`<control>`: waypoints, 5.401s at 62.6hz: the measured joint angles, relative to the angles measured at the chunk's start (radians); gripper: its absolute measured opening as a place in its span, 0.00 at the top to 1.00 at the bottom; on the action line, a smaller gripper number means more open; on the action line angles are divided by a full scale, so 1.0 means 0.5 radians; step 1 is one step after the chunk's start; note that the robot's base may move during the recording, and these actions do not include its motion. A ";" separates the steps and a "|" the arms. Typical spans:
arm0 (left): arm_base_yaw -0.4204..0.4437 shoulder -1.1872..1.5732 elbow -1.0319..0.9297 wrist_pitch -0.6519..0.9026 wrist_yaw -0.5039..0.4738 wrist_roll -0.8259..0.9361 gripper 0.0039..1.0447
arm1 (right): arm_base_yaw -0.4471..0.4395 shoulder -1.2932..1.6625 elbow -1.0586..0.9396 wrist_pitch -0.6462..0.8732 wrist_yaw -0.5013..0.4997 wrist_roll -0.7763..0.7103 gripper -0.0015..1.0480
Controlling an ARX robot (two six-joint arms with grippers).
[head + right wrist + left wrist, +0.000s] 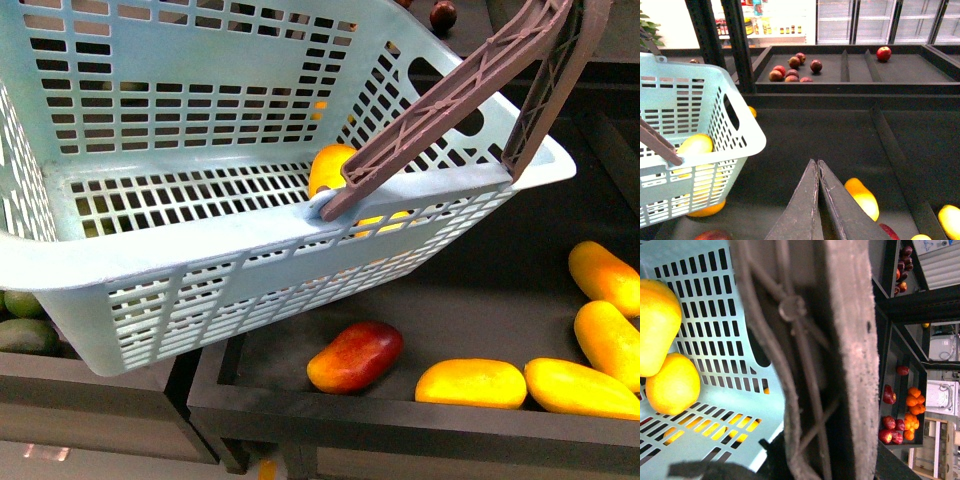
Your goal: Pick lemon and mango into basket
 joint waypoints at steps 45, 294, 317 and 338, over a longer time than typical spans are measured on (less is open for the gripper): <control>-0.001 0.001 0.000 0.000 0.000 0.000 0.89 | 0.000 -0.381 0.001 -0.391 0.000 -0.002 0.48; 0.335 0.446 -0.308 1.055 -1.141 -1.136 0.06 | -0.002 -0.385 0.000 -0.397 -0.004 -0.005 0.08; 0.587 -0.330 -1.755 2.573 -0.867 1.759 0.65 | -0.002 -0.385 0.000 -0.397 -0.004 -0.005 0.08; 0.821 -0.911 -2.484 2.642 -0.620 2.037 0.97 | -0.002 -0.385 0.000 -0.397 -0.004 -0.005 0.08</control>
